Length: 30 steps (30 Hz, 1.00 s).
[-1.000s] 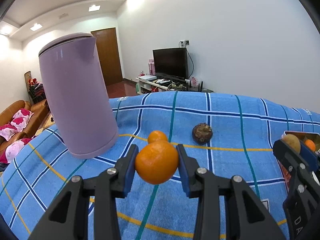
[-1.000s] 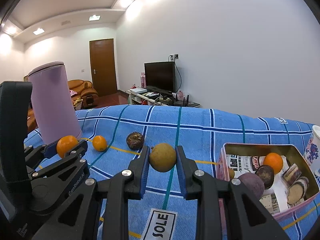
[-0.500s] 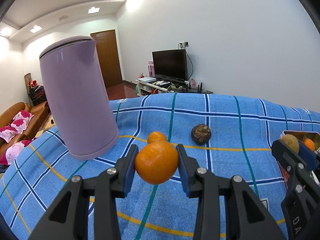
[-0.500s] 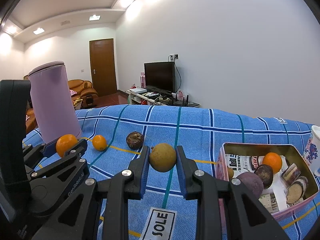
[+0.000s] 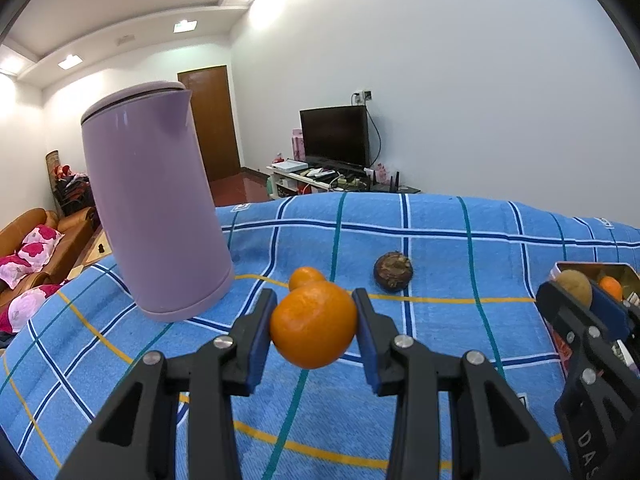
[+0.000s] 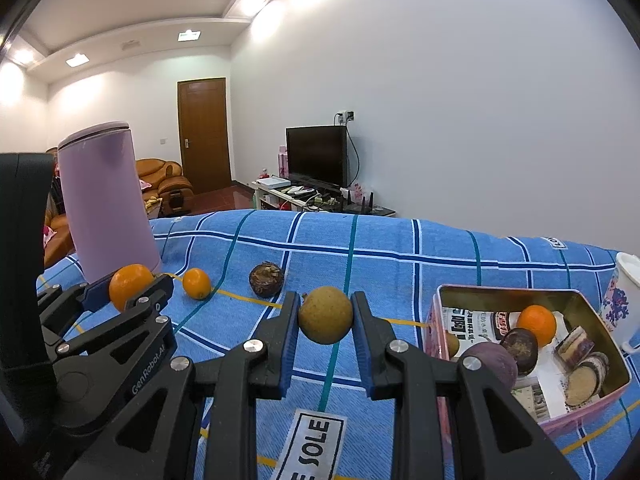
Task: Organize fruits
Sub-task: 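Lift the orange with the left tool while the right tool holds the small fruit, then carry the orange and small brown fruit over the pink tin with both tools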
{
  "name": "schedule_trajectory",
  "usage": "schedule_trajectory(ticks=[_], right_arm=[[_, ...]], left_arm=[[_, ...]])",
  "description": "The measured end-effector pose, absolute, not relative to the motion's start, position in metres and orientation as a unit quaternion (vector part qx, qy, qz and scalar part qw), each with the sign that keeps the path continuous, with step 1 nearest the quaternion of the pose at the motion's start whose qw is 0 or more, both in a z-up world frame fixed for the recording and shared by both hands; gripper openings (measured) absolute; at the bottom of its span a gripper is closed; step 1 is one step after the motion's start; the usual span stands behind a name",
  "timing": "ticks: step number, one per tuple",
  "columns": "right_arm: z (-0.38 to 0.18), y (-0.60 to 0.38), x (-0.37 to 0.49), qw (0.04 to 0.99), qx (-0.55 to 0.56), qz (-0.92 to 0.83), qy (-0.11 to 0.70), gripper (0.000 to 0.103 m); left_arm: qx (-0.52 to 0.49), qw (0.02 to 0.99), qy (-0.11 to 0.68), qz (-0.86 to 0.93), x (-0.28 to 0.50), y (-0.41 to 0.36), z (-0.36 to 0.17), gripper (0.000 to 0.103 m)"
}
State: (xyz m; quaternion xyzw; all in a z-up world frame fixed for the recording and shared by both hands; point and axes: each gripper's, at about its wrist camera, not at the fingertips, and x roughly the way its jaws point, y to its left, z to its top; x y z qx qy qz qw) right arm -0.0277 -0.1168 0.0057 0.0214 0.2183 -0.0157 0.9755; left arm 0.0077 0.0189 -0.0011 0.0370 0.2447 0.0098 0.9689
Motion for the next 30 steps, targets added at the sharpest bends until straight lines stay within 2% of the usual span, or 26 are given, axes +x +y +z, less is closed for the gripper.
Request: schedule_trajectory(ticks=[30], right_arm=[[0.004, -0.147, -0.062, 0.971, 0.024, -0.039, 0.233, 0.028]], left_arm=[[0.042, 0.967, 0.249, -0.03, -0.029, -0.01, 0.003, 0.041]])
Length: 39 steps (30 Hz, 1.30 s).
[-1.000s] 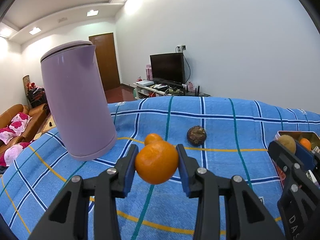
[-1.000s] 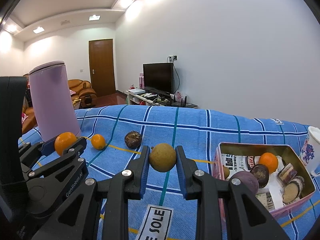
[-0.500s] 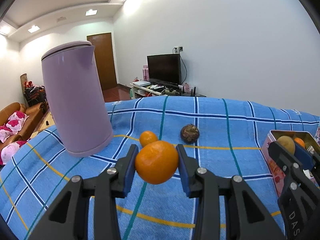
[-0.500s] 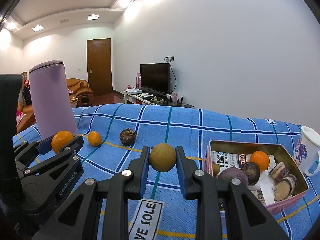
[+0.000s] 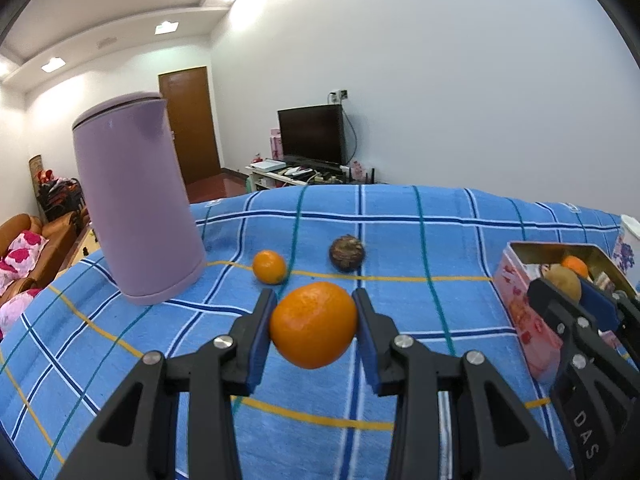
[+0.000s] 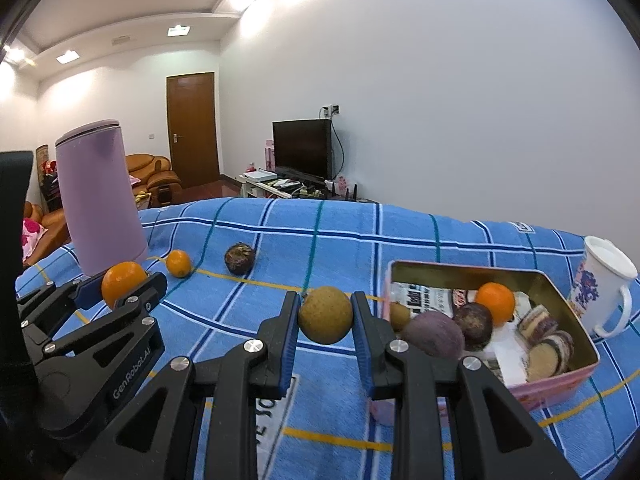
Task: Organize fruits
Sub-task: 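Carry the orange and small brown fruit over the pink tin with both tools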
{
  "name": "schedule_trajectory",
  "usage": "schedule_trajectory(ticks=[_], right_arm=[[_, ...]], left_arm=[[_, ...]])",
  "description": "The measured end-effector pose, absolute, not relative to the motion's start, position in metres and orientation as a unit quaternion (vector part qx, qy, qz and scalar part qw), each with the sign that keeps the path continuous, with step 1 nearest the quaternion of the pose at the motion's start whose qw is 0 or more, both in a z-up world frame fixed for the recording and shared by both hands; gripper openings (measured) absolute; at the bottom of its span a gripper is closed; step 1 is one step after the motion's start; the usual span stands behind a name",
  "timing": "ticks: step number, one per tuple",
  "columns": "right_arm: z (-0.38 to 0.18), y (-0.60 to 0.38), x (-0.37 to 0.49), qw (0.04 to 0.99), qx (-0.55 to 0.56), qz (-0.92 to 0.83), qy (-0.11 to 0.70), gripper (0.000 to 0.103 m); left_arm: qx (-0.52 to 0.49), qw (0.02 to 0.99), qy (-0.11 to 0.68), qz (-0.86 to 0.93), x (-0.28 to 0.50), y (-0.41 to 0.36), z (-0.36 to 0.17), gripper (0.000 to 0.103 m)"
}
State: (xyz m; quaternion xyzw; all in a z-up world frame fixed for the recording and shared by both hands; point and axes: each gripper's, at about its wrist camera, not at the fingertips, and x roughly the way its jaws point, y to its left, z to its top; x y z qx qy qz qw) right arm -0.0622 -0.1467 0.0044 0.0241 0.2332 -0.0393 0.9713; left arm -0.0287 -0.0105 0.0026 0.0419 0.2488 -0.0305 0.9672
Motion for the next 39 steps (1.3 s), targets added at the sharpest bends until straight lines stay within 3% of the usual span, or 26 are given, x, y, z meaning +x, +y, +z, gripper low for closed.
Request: schedule_trajectory(ticks=[39], right_arm=[[0.016, -0.32, -0.099, 0.963, 0.063, -0.152, 0.215, 0.028]], left_arm=[[0.071, 0.949, 0.264, -0.16, -0.035, -0.16, 0.014, 0.041]])
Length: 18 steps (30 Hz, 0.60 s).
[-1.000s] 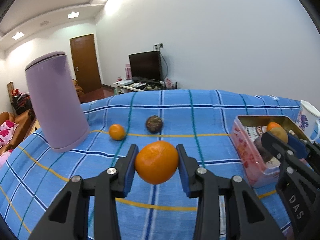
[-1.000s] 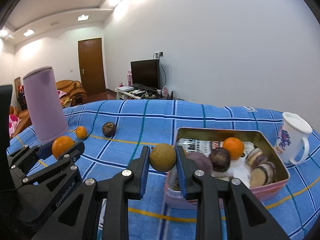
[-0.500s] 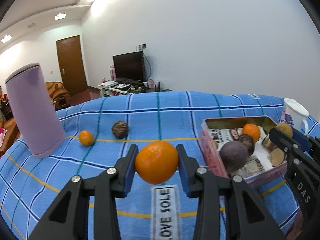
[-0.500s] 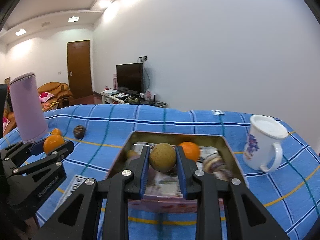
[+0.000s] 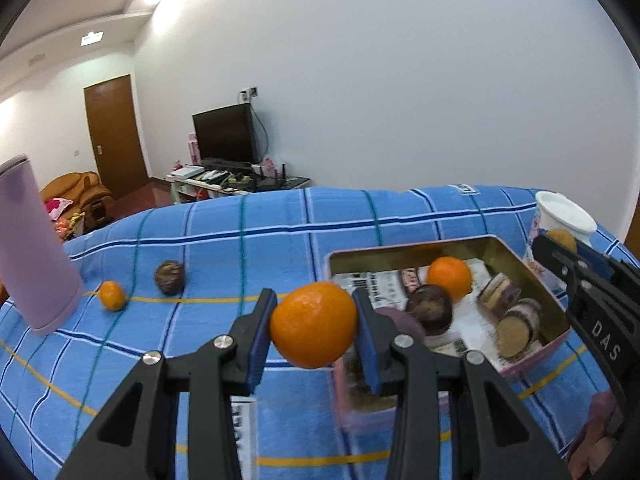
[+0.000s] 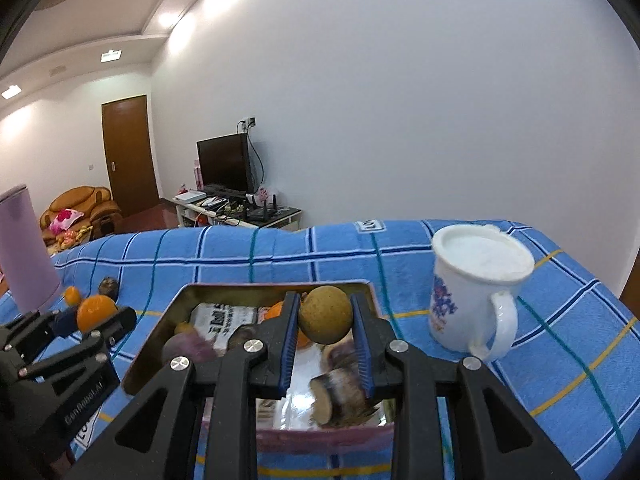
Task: Organize fruits
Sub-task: 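Carry the orange and small brown fruit over the pink tin with both tools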
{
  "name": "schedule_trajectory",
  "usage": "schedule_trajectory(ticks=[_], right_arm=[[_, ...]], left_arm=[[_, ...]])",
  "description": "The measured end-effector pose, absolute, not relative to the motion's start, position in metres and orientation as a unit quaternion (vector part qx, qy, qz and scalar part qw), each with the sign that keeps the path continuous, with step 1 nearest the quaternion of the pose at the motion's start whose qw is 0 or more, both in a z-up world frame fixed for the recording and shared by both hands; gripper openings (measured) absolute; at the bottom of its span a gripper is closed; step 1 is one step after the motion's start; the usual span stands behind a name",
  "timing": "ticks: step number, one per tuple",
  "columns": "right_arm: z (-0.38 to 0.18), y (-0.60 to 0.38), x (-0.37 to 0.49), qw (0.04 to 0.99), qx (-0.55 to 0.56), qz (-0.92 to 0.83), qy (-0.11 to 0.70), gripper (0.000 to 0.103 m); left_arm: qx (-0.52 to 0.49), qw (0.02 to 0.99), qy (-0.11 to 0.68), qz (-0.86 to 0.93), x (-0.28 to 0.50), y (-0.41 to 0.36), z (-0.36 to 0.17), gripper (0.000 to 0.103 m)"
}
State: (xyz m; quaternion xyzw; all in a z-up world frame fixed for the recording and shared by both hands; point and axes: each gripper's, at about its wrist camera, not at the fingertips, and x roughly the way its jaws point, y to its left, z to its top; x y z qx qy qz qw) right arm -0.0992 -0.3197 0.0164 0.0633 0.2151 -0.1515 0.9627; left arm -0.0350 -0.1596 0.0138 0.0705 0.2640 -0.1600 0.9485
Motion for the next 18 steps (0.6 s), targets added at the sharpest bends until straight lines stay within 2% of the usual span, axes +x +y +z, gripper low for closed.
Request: schedule_trajectory(ticks=[5, 11, 18], right_arm=[[0.017, -0.342, -0.095, 0.961, 0.076, -0.155, 0.217, 0.028], [0.002, -0.35, -0.078, 0.953, 0.101, -0.113, 0.262, 0.028], [-0.011, -0.339, -0.062, 0.947, 0.108, -0.067, 0.295, 0.028]], left_arm=[[0.075, 0.943, 0.268, -0.181, -0.032, -0.183, 0.011, 0.041], [0.085, 0.935, 0.279, -0.2, -0.031, -0.21, 0.002, 0.041], [0.079, 0.933, 0.283, -0.208, -0.028, -0.209, -0.002, 0.041]])
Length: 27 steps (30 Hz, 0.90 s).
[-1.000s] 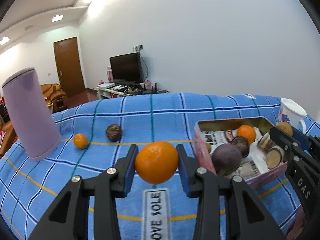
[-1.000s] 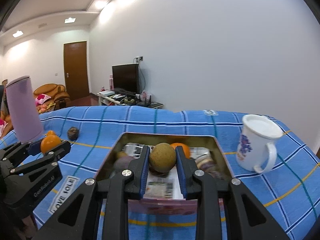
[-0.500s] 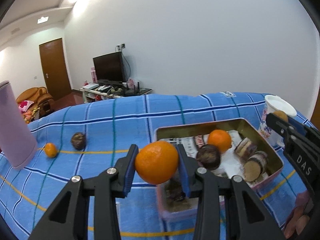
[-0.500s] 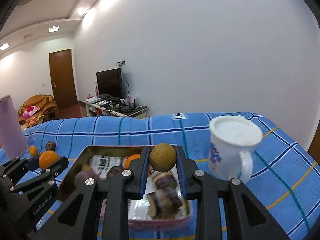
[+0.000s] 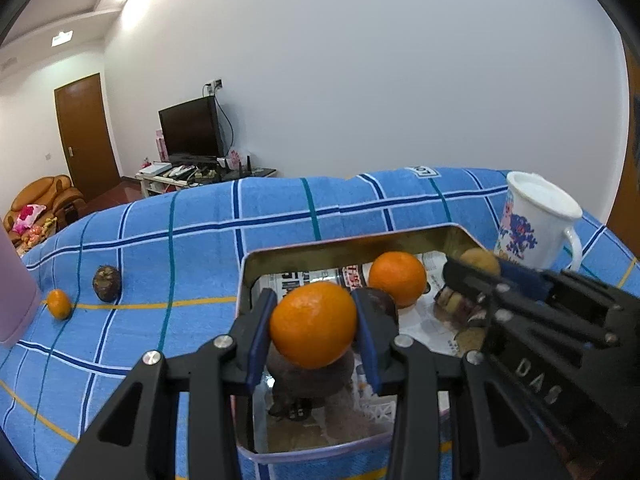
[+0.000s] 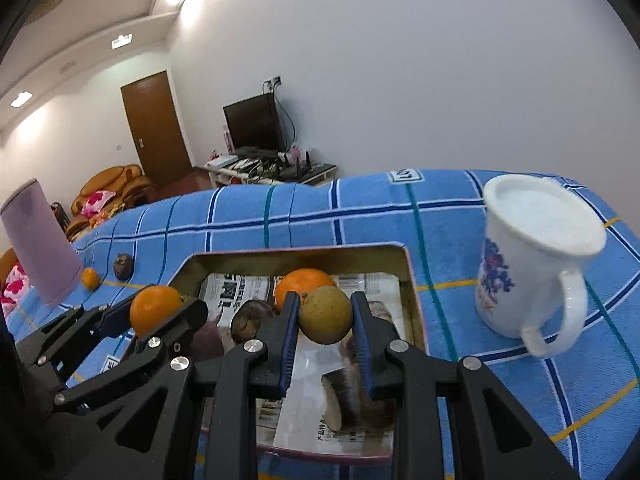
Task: Organize fruits
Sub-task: 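Carry the orange and small brown fruit over the pink tin with both tools, then open both tools to drop the orange and small fruit into the tin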
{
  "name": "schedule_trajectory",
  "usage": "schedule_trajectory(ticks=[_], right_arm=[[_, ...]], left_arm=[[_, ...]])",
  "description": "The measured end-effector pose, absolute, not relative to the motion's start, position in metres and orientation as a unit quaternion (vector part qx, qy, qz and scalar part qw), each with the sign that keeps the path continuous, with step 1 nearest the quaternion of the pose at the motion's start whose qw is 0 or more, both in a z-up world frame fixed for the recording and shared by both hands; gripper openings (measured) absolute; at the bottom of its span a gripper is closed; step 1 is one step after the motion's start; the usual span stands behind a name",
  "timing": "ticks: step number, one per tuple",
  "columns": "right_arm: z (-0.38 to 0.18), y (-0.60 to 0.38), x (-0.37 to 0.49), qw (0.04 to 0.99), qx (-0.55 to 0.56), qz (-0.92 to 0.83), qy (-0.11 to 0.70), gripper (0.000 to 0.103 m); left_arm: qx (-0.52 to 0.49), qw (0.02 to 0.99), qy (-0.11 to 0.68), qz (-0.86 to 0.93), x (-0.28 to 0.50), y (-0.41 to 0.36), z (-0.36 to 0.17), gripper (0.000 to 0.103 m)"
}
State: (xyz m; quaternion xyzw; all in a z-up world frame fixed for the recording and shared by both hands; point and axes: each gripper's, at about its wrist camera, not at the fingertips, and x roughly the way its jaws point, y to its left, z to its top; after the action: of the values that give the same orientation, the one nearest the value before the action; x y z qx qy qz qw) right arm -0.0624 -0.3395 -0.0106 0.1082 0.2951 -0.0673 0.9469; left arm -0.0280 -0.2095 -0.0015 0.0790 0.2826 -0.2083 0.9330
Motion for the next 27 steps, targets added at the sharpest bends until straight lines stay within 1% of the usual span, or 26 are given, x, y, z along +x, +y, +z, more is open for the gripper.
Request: schedule_trajectory(ticks=[4, 17, 23, 25, 26, 27], right_arm=[[-0.016, -0.34, -0.059, 0.943, 0.112, -0.067, 0.306, 0.028], [-0.022, -0.347, -0.056, 0.933, 0.151, -0.048, 0.323, 0.029], [-0.017, -0.352, -0.062, 0.935, 0.174, -0.031, 0.308, 0.031], [-0.014, -0.355, -0.066, 0.935, 0.192, -0.021, 0.298, 0.044], [-0.013, -0.358, -0.068, 0.935, 0.203, -0.016, 0.29, 0.062], [-0.011, -0.358, -0.071, 0.937, 0.209, -0.016, 0.281, 0.075]], left_arm=[[0.093, 0.934, 0.279, -0.205, -0.029, -0.214, -0.002, 0.041], [0.088, 0.933, 0.28, -0.207, -0.028, -0.213, -0.001, 0.041], [0.08, 0.933, 0.282, -0.207, -0.027, -0.21, -0.001, 0.041], [0.082, 0.933, 0.283, -0.208, -0.027, -0.21, -0.001, 0.042], [0.084, 0.933, 0.281, -0.207, -0.028, -0.211, -0.001, 0.043], [0.087, 0.934, 0.28, -0.205, -0.028, -0.212, -0.001, 0.054]])
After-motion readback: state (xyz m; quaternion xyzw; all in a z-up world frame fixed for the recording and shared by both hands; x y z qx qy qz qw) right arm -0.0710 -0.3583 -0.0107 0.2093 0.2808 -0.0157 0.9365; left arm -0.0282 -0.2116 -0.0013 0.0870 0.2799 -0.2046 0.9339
